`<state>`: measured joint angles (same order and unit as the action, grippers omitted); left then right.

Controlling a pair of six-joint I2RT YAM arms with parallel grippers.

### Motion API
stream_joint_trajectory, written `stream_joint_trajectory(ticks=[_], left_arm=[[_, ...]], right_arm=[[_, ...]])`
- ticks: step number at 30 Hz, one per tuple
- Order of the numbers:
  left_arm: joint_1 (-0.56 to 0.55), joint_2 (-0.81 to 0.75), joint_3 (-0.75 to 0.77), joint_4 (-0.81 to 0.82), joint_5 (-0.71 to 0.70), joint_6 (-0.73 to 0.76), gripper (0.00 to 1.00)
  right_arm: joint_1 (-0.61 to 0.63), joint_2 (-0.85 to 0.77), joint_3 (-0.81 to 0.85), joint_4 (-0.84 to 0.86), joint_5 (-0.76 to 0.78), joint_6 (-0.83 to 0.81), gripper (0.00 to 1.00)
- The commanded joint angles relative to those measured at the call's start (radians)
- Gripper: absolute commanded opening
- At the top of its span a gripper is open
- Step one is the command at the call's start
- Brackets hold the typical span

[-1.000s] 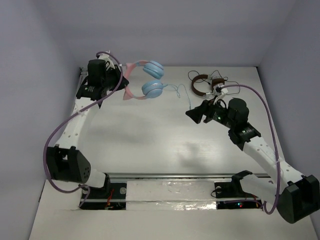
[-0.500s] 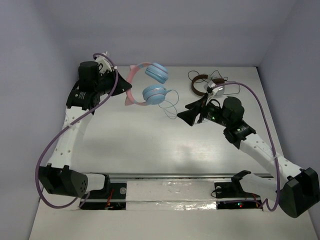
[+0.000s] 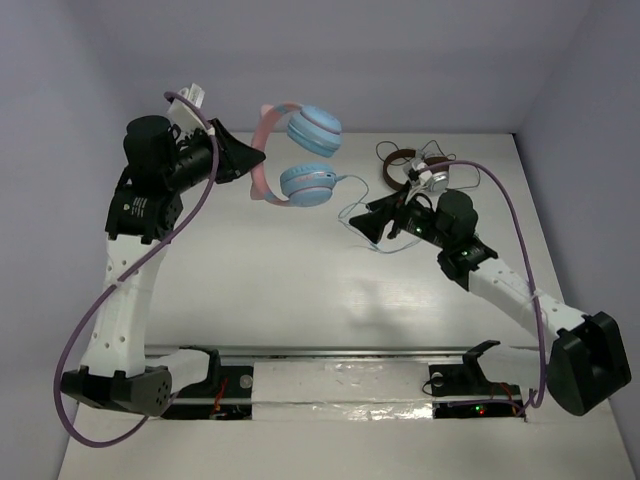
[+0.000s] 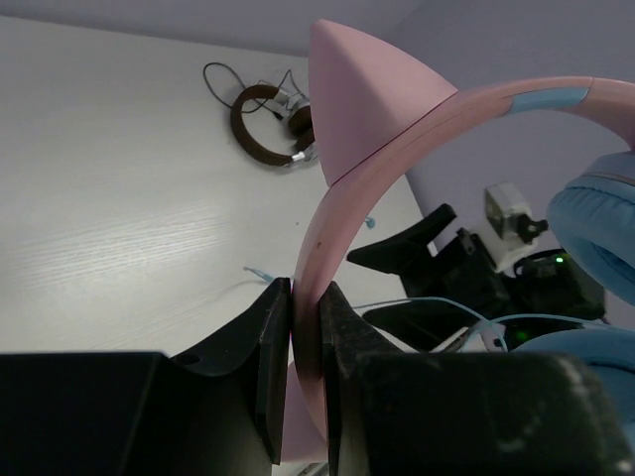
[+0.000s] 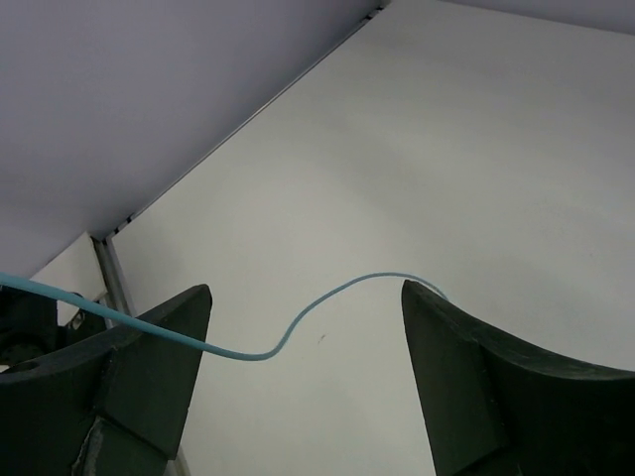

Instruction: Wrap the headphones

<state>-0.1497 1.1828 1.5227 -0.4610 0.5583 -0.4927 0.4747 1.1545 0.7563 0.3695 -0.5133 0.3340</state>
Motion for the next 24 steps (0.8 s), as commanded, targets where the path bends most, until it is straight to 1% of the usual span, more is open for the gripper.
stream_joint_trajectory(ticks=[1, 3, 7, 9, 13, 16, 20, 24], left_arm=[[-0.004, -0.038, 0.086, 0.093, 0.069, -0.072, 0.00], [-0.004, -0.040, 0.105, 0.096, 0.087, -0.078, 0.00], [-0.004, -0.031, 0.158, 0.090, 0.086, -0.087, 0.00], [-0.004, -0.025, 0.184, 0.097, 0.097, -0.101, 0.00], [-0.004, -0.022, 0.197, 0.123, 0.117, -0.132, 0.00], [-0.004, -0.012, 0.200, 0.137, 0.127, -0.141, 0.00], [-0.004, -0.003, 0.195, 0.163, 0.146, -0.162, 0.00], [-0.004, 0.009, 0.202, 0.163, 0.146, -0.167, 0.00]], right_arm=[[0.007, 0.046, -0.003, 0.150, 0.042, 0.031, 0.83], [0.007, 0.059, -0.017, 0.215, 0.084, 0.053, 0.83], [0.007, 0.123, 0.006, 0.218, 0.038, 0.054, 0.83], [0.007, 0.143, -0.009, 0.250, 0.045, 0.068, 0.84], [0.007, 0.200, 0.020, 0.264, 0.058, 0.066, 0.87], [0.016, 0.257, 0.044, 0.287, 0.079, 0.059, 0.88], [0.025, 0.306, 0.046, 0.341, 0.174, 0.036, 0.90], [0.025, 0.341, 0.040, 0.377, 0.193, 0.037, 0.89]])
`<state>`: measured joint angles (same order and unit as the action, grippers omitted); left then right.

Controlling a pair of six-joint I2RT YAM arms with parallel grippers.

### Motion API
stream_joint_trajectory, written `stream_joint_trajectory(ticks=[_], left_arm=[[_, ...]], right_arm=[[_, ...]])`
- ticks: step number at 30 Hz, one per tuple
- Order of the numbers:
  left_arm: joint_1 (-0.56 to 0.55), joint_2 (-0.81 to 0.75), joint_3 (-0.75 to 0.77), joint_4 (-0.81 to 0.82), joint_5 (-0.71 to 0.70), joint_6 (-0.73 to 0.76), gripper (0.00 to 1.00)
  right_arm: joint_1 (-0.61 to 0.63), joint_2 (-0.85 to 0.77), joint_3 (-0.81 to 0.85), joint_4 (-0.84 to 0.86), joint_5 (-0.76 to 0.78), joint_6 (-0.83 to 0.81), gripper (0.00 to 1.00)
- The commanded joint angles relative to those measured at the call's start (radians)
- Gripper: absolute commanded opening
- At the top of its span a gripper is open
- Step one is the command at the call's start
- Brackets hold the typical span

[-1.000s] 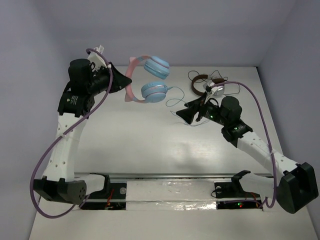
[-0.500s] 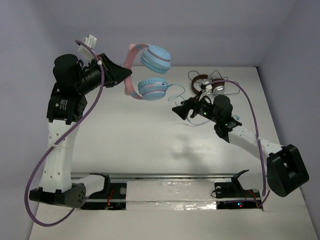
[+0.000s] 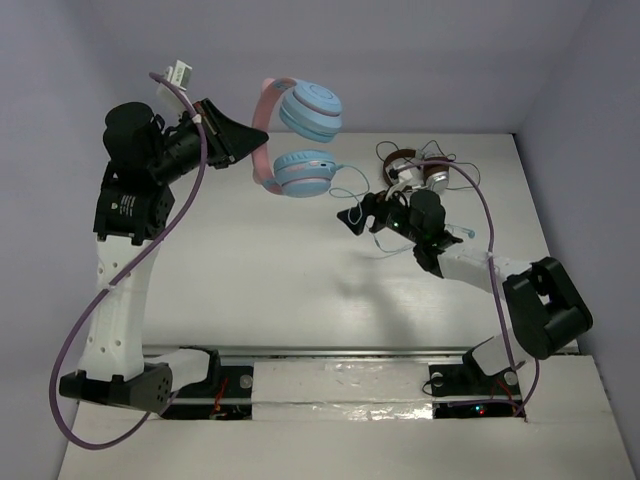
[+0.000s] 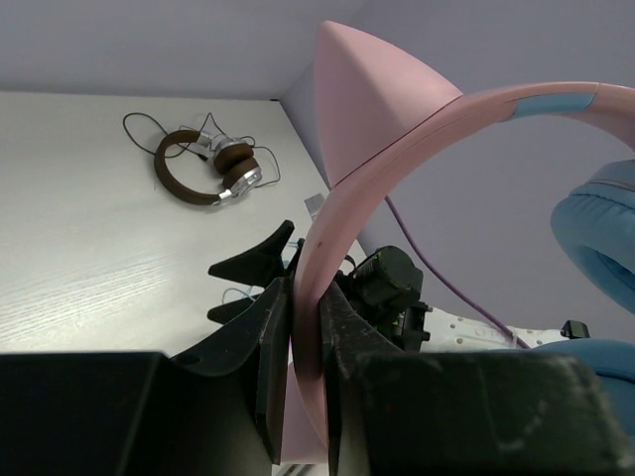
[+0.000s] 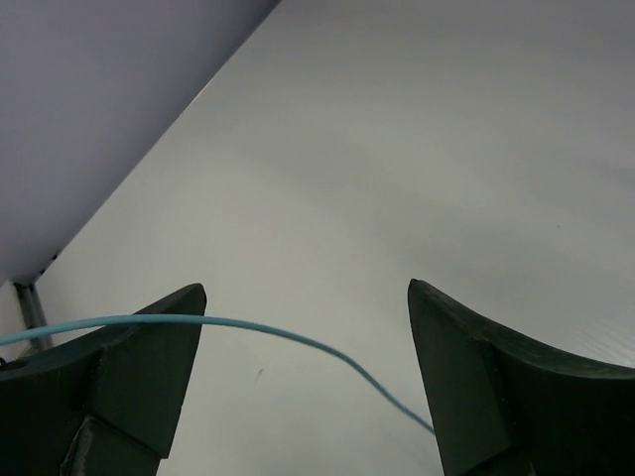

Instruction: Wrap the headphones

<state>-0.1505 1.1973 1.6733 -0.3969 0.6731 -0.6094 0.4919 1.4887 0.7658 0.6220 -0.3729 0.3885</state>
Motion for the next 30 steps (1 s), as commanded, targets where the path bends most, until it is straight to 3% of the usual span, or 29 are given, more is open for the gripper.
stream_joint_trajectory(ticks=[1, 3, 4, 6, 7, 10, 11, 13, 17, 18, 22, 24, 25, 30], left_arm=[[-0.003, -0.005, 0.048, 0.101, 0.028, -0.050, 0.00], [-0.003, -0.001, 0.042, 0.104, 0.022, -0.047, 0.00], [-0.003, 0.002, 0.040, 0.105, 0.017, -0.047, 0.00], [-0.003, 0.010, 0.029, 0.127, 0.005, -0.058, 0.00], [-0.003, 0.013, 0.017, 0.144, 0.008, -0.073, 0.00], [-0.003, 0.027, -0.040, 0.225, 0.030, -0.134, 0.00], [-0.003, 0.031, -0.047, 0.231, 0.017, -0.139, 0.00], [-0.003, 0.044, -0.087, 0.266, -0.032, -0.165, 0.00], [-0.003, 0.068, -0.121, 0.274, -0.235, -0.150, 0.00], [0.008, 0.071, -0.138, 0.264, -0.354, -0.136, 0.00], [0.045, 0.041, -0.227, 0.267, -0.604, -0.069, 0.00], [0.045, 0.038, -0.245, 0.233, -0.734, -0.011, 0.00], [0.057, 0.030, -0.254, 0.225, -0.751, 0.003, 0.00], [0.083, -0.039, -0.308, 0.217, -0.765, 0.059, 0.00]], right_arm=[[0.008, 0.004, -0.002, 0.174, 0.057, -0.002, 0.88], [0.008, 0.004, -0.016, 0.197, 0.040, 0.009, 0.82], [0.008, 0.011, -0.002, 0.190, 0.025, 0.019, 0.67], [0.030, 0.044, 0.007, 0.189, -0.020, 0.036, 0.56], [0.030, 0.050, 0.004, 0.208, -0.020, 0.047, 0.41], [0.054, 0.041, -0.043, 0.281, 0.011, 0.113, 0.25], [0.065, 0.029, -0.063, 0.297, 0.023, 0.134, 0.12], [0.103, -0.027, -0.097, 0.236, 0.064, 0.174, 0.00], [0.166, -0.154, -0.105, -0.071, 0.323, 0.210, 0.00], [0.175, -0.185, -0.111, -0.140, 0.360, 0.226, 0.00], [0.209, -0.355, -0.100, -0.504, 0.575, 0.250, 0.00], [0.229, -0.467, -0.073, -0.606, 0.701, 0.239, 0.00], [0.229, -0.496, -0.050, -0.713, 0.733, 0.224, 0.00], [0.229, -0.564, 0.125, -0.913, 0.934, 0.158, 0.00]])
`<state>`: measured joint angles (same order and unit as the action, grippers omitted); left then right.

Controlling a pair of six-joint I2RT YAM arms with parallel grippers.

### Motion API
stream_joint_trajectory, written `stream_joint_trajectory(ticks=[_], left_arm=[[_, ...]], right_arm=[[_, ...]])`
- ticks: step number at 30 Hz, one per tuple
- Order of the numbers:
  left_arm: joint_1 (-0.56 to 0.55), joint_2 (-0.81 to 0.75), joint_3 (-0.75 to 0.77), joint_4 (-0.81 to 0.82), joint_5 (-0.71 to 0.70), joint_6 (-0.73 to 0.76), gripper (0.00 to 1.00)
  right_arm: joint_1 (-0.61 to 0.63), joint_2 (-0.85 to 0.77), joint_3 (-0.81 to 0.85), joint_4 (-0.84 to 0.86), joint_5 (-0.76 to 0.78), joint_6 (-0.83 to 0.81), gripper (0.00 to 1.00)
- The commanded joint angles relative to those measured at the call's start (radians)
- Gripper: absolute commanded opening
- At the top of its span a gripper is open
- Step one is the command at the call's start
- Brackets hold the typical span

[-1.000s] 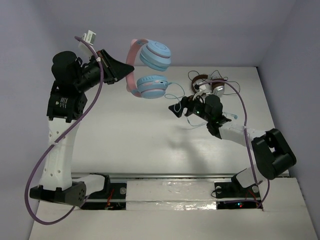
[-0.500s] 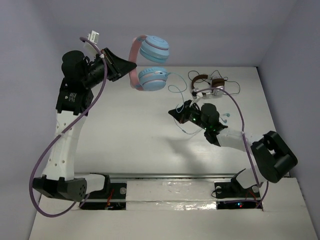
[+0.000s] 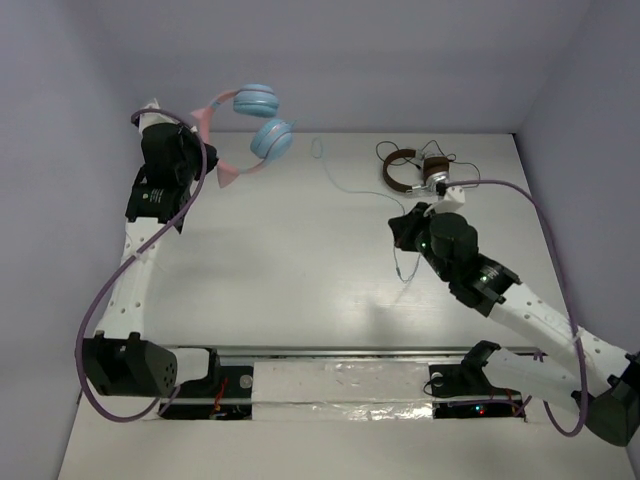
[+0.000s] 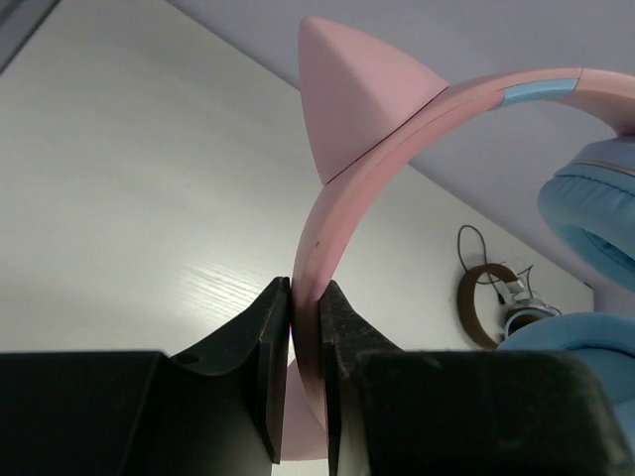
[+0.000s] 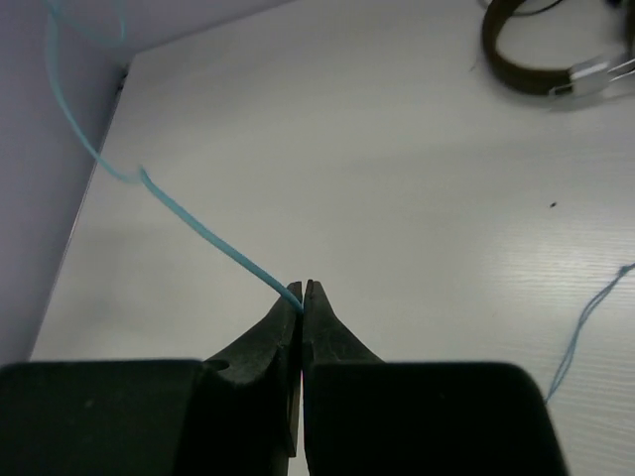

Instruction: Wrap the headphones

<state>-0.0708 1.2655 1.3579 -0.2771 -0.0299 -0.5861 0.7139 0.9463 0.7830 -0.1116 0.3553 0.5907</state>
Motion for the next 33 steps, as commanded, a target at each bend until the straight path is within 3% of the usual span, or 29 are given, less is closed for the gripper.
stream_joint_trajectory(ticks=[1, 2, 4, 5, 6, 8, 9, 15, 22, 27, 33], left_arm=[[0.003, -0.133, 0.006, 0.096, -0.051, 0.037, 0.00], [0.003, -0.144, 0.004, 0.095, -0.035, 0.038, 0.00], [0.003, -0.179, 0.009, 0.087, 0.008, 0.045, 0.00], [0.003, -0.189, 0.013, 0.082, 0.019, 0.051, 0.00], [-0.009, -0.196, 0.023, 0.064, 0.015, 0.061, 0.00], [-0.049, -0.218, 0.024, 0.039, -0.007, 0.094, 0.00], [-0.060, -0.227, 0.012, 0.027, -0.014, 0.100, 0.00], [-0.090, -0.276, -0.006, 0.015, 0.025, 0.112, 0.00], [-0.152, -0.293, 0.030, 0.007, 0.111, 0.086, 0.00], [-0.190, -0.296, 0.056, -0.013, 0.107, 0.088, 0.00], [-0.199, -0.295, 0.083, -0.016, 0.145, 0.077, 0.00]], right_arm=[[0.007, -0.015, 0.120, -0.197, 0.218, -0.073, 0.00], [0.007, -0.004, 0.128, -0.200, 0.193, -0.092, 0.00], [0.007, 0.040, 0.150, -0.201, 0.125, -0.132, 0.16], [0.007, 0.040, 0.147, -0.180, 0.073, -0.153, 0.47], [0.007, 0.033, 0.141, -0.151, -0.017, -0.175, 0.62], [0.007, -0.010, 0.157, -0.108, -0.114, -0.225, 0.80], [0.007, -0.027, 0.168, -0.097, -0.142, -0.239, 0.84], [0.007, -0.049, 0.243, -0.027, -0.387, -0.308, 0.94], [0.007, 0.041, 0.177, 0.283, -0.601, -0.287, 0.98], [0.007, 0.100, 0.168, 0.302, -0.457, -0.351, 1.00], [0.007, 0.242, 0.191, 0.325, -0.535, -0.376, 0.98]])
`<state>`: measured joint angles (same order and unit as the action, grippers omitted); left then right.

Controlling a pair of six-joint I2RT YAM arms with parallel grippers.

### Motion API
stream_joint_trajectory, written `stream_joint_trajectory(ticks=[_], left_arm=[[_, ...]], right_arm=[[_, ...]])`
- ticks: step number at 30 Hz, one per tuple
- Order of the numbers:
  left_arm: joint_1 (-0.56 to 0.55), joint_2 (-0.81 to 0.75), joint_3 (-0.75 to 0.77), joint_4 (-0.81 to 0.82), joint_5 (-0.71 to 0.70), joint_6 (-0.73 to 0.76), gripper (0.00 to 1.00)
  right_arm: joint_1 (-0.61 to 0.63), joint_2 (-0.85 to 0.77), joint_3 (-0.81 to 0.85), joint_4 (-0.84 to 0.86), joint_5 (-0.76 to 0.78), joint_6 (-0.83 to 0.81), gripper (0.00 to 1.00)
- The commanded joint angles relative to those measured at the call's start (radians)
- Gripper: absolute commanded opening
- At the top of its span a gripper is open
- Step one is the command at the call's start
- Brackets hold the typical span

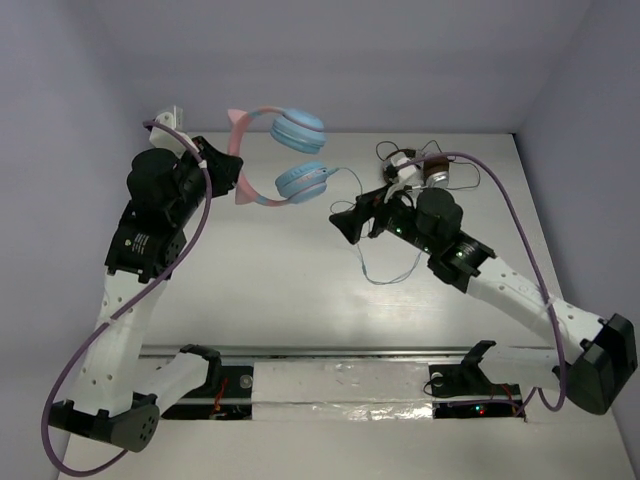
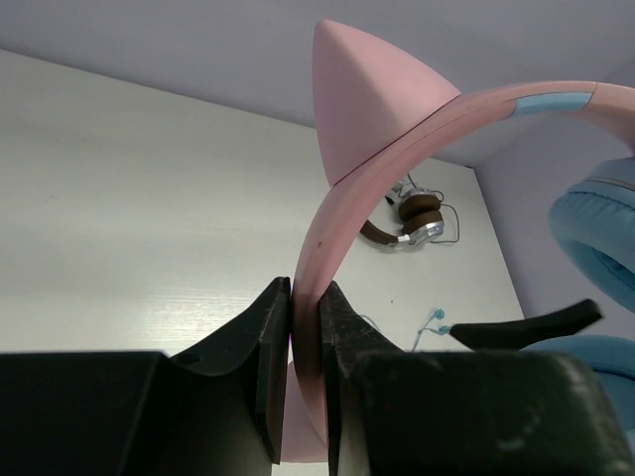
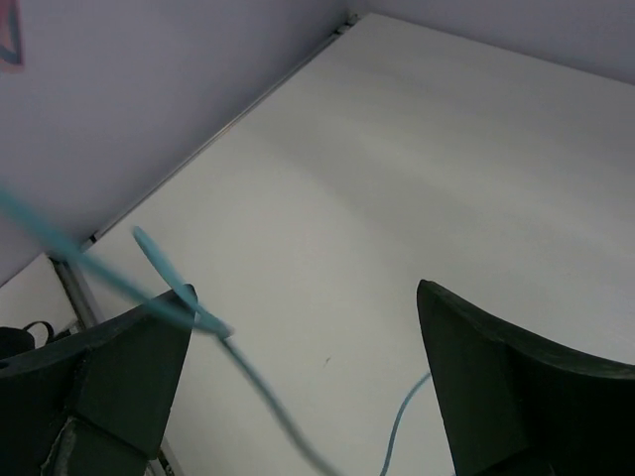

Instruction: Wrap the headphones

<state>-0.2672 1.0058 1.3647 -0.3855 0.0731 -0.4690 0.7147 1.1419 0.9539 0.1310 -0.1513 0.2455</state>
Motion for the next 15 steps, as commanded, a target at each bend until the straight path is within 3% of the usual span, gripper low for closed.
stream_joint_trajectory(ticks=[1, 6, 8, 10, 11, 13, 14, 15], left_arm=[[-0.003, -0.035, 0.082, 0.092, 0.045, -0.040, 0.00], [-0.003, -0.013, 0.131, 0.080, 0.065, -0.043, 0.00], [-0.003, -0.001, 0.146, 0.082, 0.065, -0.046, 0.00], [-0.003, 0.017, 0.172, 0.080, 0.016, -0.034, 0.00], [-0.003, 0.023, 0.177, 0.080, -0.004, -0.031, 0.00], [-0.003, 0.054, 0.188, 0.091, -0.035, -0.023, 0.00], [-0.003, 0.063, 0.189, 0.096, -0.041, -0.026, 0.00], [-0.003, 0.071, 0.185, 0.115, -0.051, -0.029, 0.00]], right_arm=[[0.006, 0.058, 0.010, 0.128, -0.008, -0.006, 0.98], [0.006, 0.102, -0.136, 0.347, 0.019, 0.060, 0.86], [0.006, 0.110, -0.185, 0.461, 0.016, 0.101, 0.76], [0.006, 0.121, -0.227, 0.513, -0.005, 0.141, 0.60], [0.006, 0.119, -0.233, 0.515, -0.014, 0.158, 0.40], [0.006, 0.082, -0.268, 0.533, -0.024, 0.176, 0.18], [0.015, 0.062, -0.279, 0.524, -0.013, 0.181, 0.00], [0.025, 0.042, -0.280, 0.489, 0.027, 0.184, 0.00]])
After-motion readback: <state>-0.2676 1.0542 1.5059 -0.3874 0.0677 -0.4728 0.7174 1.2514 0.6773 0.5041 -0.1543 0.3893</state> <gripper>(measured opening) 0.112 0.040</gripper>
